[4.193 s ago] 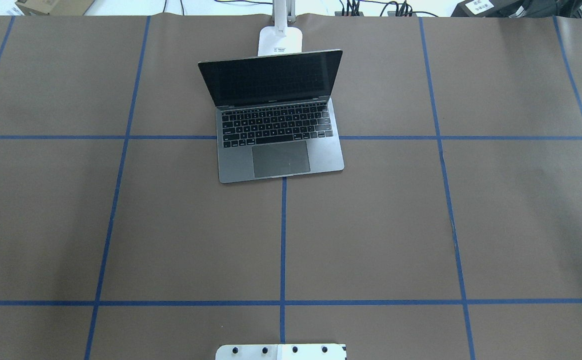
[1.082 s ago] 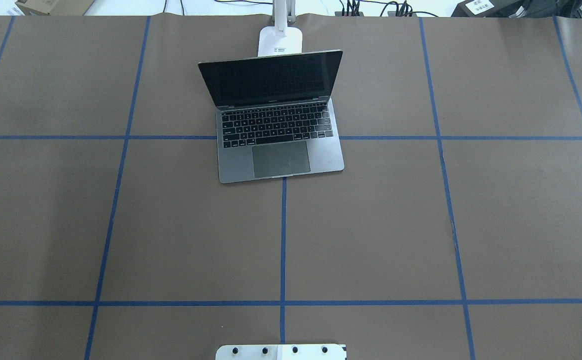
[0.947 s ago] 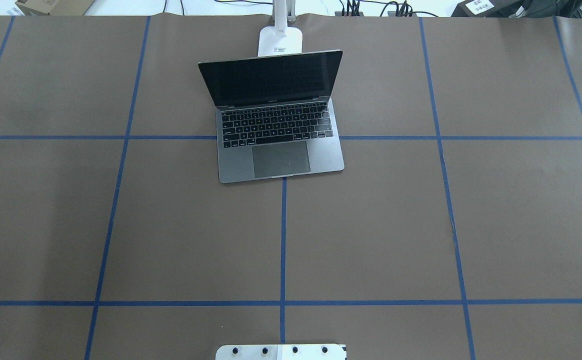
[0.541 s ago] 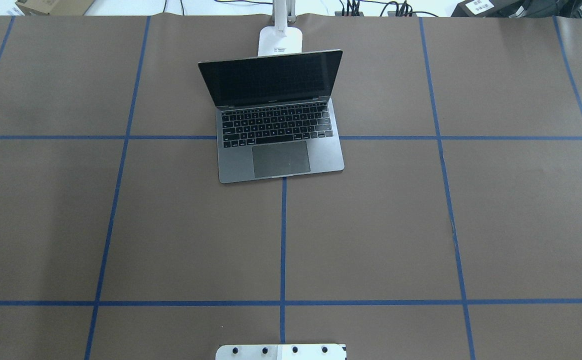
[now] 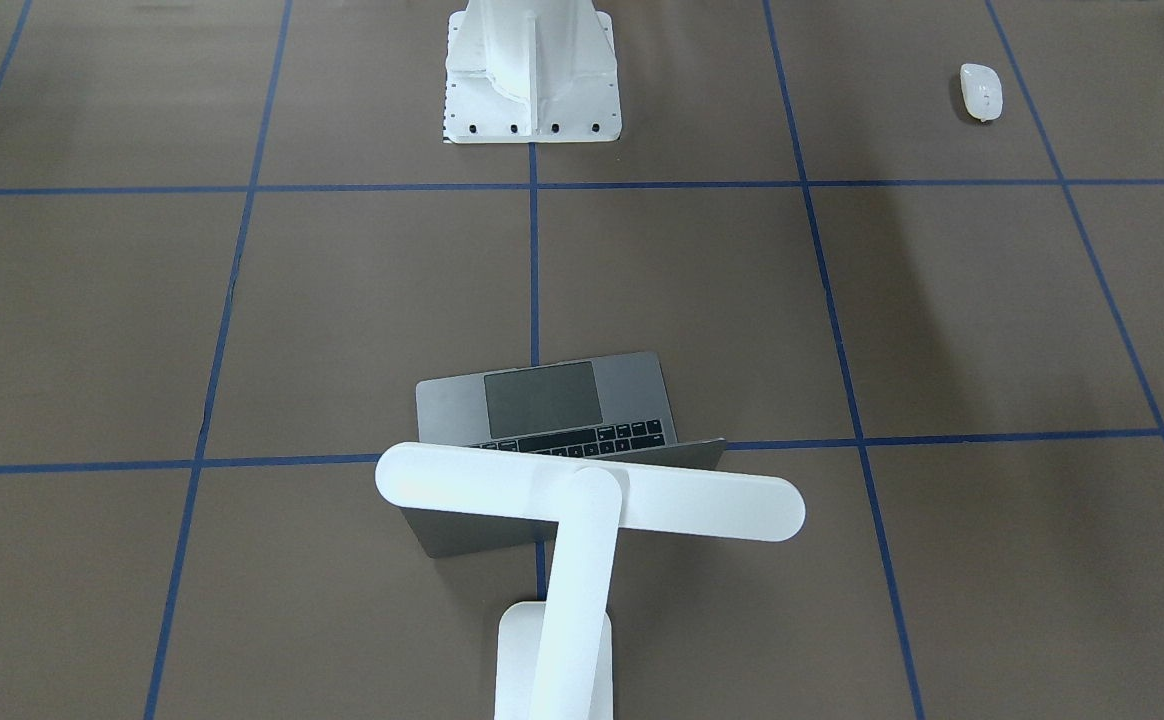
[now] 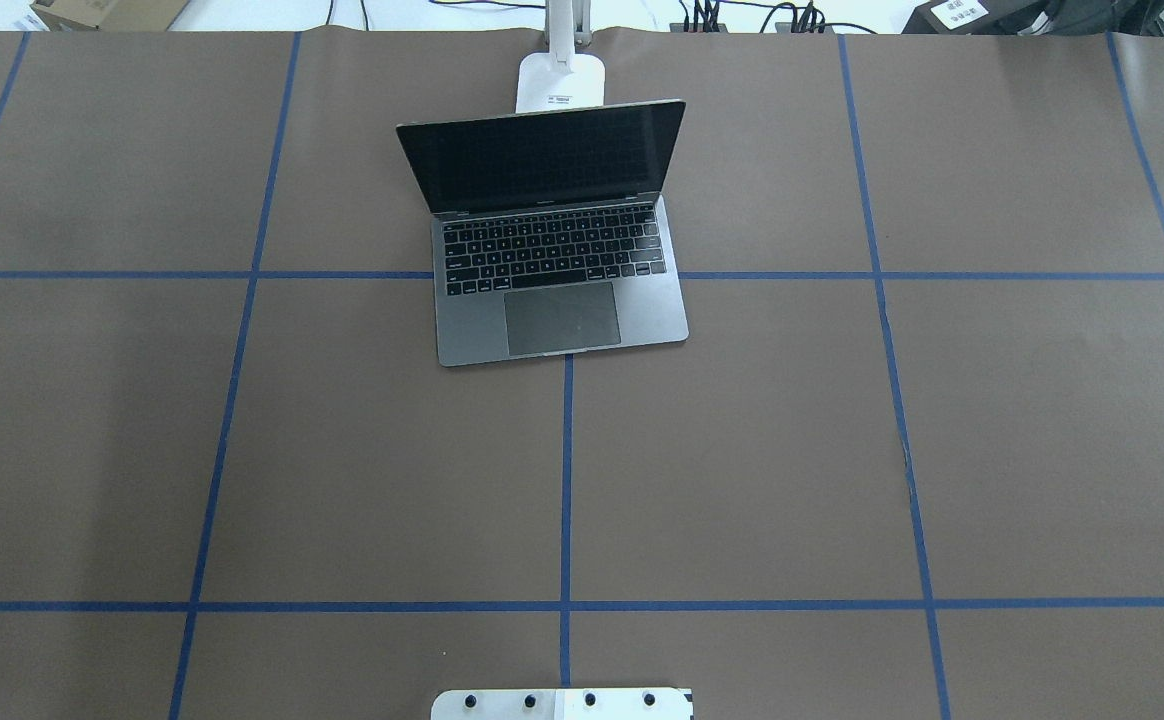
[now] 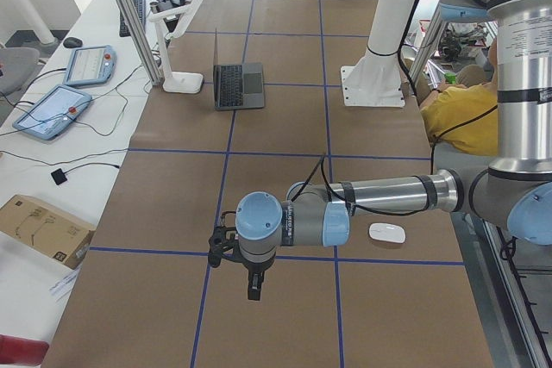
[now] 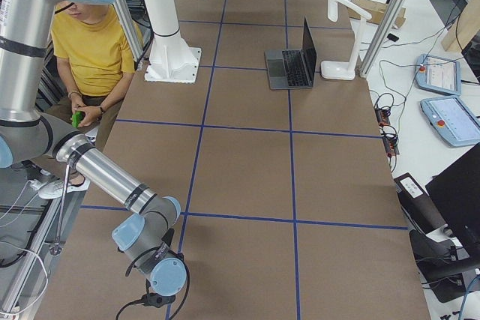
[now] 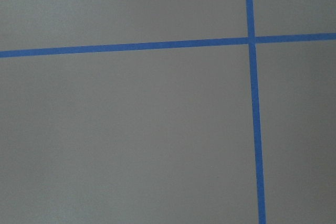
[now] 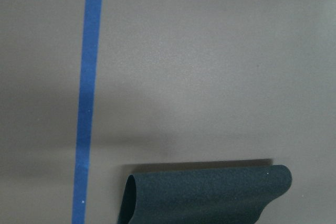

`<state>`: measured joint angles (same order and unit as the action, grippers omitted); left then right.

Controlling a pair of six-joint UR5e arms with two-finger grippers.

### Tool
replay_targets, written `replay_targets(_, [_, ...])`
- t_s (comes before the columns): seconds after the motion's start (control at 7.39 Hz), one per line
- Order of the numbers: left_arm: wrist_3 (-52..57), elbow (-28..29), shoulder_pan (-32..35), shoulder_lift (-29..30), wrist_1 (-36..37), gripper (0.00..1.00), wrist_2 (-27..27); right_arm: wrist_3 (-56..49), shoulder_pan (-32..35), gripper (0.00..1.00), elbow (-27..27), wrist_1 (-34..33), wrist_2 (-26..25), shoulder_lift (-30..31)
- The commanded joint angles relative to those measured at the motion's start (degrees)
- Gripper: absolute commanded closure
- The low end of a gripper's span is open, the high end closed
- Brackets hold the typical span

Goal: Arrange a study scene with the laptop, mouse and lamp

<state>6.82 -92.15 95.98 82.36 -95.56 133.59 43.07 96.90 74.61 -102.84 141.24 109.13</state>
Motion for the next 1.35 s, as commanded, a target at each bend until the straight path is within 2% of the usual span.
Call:
replay_targets(0.0, [0.0,0.0,0.0,0.0,-0.1,0.00,0.0,0.9,-0.2,0.08,-2.1,2.5,0.9,-0.3])
replay_targets(0.41, [0.0,0.0,0.0,-0.1,0.0,0.00,0.2,1.7,-0.7,0.11,-2.8,2.2,5.9,-0.1])
replay_targets(1.22, [0.0,-0.1,0.0,-0.1,0.0,0.00,0.3,0.8,-1.0,0.15,-2.7,2.4,6.1,0.4])
